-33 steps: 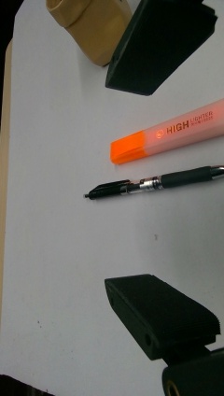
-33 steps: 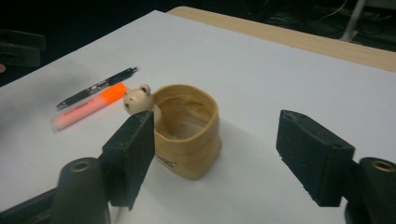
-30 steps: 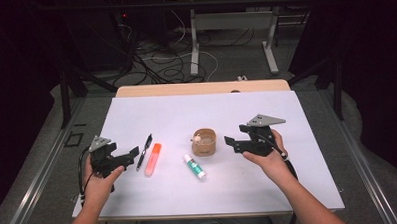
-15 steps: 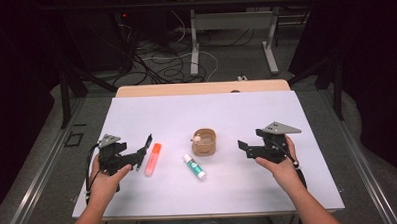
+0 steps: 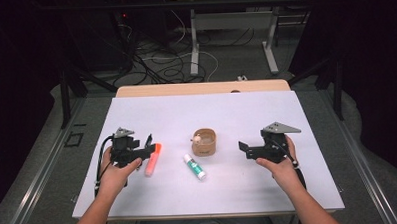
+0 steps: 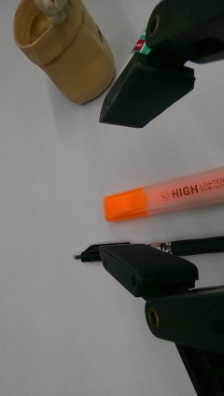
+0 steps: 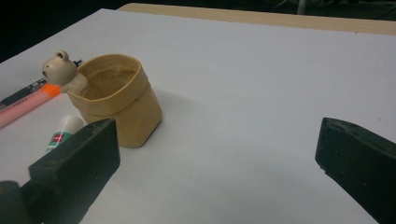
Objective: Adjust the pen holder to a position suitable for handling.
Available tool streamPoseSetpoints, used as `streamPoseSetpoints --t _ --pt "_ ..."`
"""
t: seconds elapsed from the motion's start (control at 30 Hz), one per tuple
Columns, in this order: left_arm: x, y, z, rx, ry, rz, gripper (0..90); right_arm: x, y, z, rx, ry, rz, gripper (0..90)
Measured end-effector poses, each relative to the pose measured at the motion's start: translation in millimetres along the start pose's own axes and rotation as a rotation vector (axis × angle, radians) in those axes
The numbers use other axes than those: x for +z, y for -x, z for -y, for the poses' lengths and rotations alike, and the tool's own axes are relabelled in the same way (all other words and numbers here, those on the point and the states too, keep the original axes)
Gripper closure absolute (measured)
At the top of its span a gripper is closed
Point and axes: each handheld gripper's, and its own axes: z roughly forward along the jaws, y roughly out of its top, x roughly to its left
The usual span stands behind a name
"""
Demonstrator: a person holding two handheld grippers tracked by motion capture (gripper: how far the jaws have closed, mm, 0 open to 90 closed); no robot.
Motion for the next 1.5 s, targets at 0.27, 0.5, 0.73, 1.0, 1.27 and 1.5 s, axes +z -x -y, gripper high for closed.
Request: streamPoseSetpoints --t 0.27,0.5,0.73,1.0,1.27,1.5 --pt "5.6 -0.4 -6.7 -0.056 -0.097 0.006 38.6 -1.7 -0.3 -1.6 0.006 -0.024 0.016 0.0" --pt "11.8 0.8 -12.0 -0.094 -0.206 -0.008 43.0 -1.8 -0.5 -4.1 0.018 -0.081 0.013 0.0" --pt "19.1 3.6 -15.8 -0.146 -0.311 -0.047 51.3 -2.2 0.0 -4.6 0.025 -0.091 0.019 0.0" --pt "30.2 7.4 -8.7 -0.132 -0.375 -0.064 57.2 -0.3 0.2 -3.4 0.024 -0.105 0.02 0.0" --pt "32.7 13.7 -0.8 -0.098 -0.429 -0.106 59.5 1.2 1.0 -2.3 0.013 -0.12 0.017 1.4" --pt "34.5 13.8 3.0 -0.088 -0.452 -0.115 59.9 1.8 -0.5 -2.0 0.009 -0.121 0.011 3.1"
